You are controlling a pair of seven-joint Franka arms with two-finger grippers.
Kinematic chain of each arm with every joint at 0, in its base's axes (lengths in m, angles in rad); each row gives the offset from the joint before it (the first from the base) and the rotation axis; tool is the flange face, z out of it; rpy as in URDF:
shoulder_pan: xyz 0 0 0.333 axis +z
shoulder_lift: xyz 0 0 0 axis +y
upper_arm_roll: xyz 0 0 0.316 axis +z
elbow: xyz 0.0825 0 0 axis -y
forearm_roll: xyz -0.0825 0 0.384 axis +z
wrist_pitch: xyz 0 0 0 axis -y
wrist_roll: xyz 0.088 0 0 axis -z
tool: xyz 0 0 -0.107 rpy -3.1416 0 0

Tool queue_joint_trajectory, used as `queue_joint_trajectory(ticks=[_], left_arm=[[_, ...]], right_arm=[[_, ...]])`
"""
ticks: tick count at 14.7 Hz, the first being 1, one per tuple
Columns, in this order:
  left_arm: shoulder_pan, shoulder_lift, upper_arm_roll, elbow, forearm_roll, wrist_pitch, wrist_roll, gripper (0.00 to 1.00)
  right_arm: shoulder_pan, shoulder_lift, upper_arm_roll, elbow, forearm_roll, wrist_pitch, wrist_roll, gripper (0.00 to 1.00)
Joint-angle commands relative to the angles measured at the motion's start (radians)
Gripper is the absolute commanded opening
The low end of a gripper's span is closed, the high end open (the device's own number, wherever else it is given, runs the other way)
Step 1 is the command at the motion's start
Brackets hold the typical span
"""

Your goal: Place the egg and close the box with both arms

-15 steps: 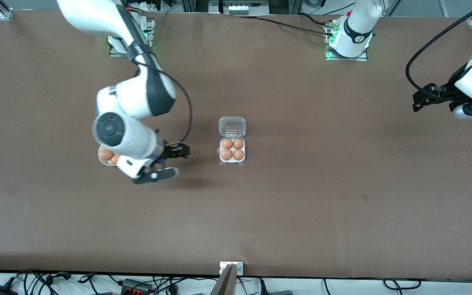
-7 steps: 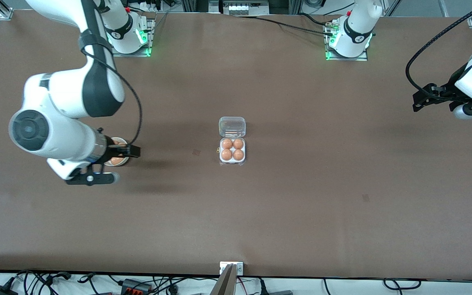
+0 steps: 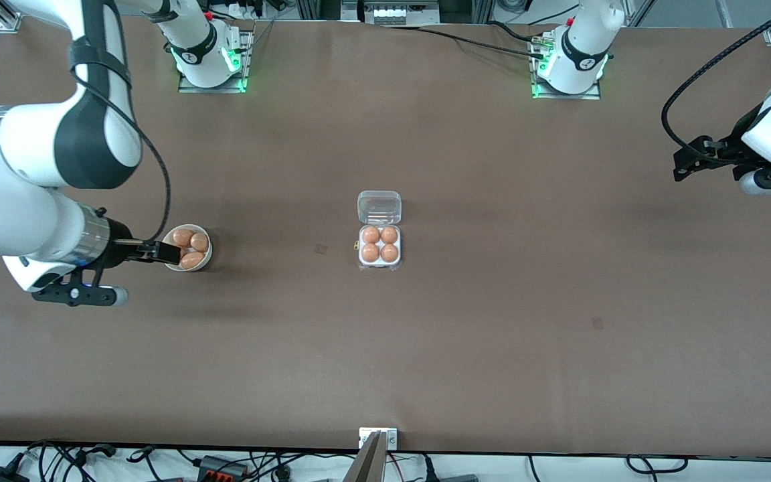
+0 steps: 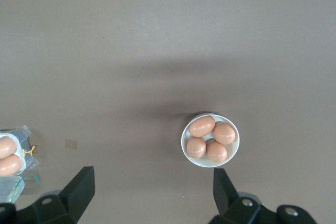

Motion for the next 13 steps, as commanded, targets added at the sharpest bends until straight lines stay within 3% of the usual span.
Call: queue_joint_trajectory(ticks=[1,3,6,13], left_arm=[[0.001,0.019,0.000,0.034,0.005,-0.029,0.008,1.00],[0.001,0.025,0.005,0.034,0.001,-0.029,0.011,1.00],[0.001,0.027,0.006,0.034,0.002,-0.030,0.009,1.00],[-0.008,0.062,0.000,0.032,0.005,-0.086,0.025,0.97]], right_arm=[[-0.180,-0.074,0.199,-0.013,-0.112,0.001,0.027,1.00],[-0.284,-0.137,0.265,-0.068,-0.141,0.025,0.023,1.00],[-0.393,-0.196,0.314,-0.129,-0.143,0.039,0.001,1.00],[-0.460,-0.239,0.325,-0.129,-0.178,0.029,-0.098,1.00]])
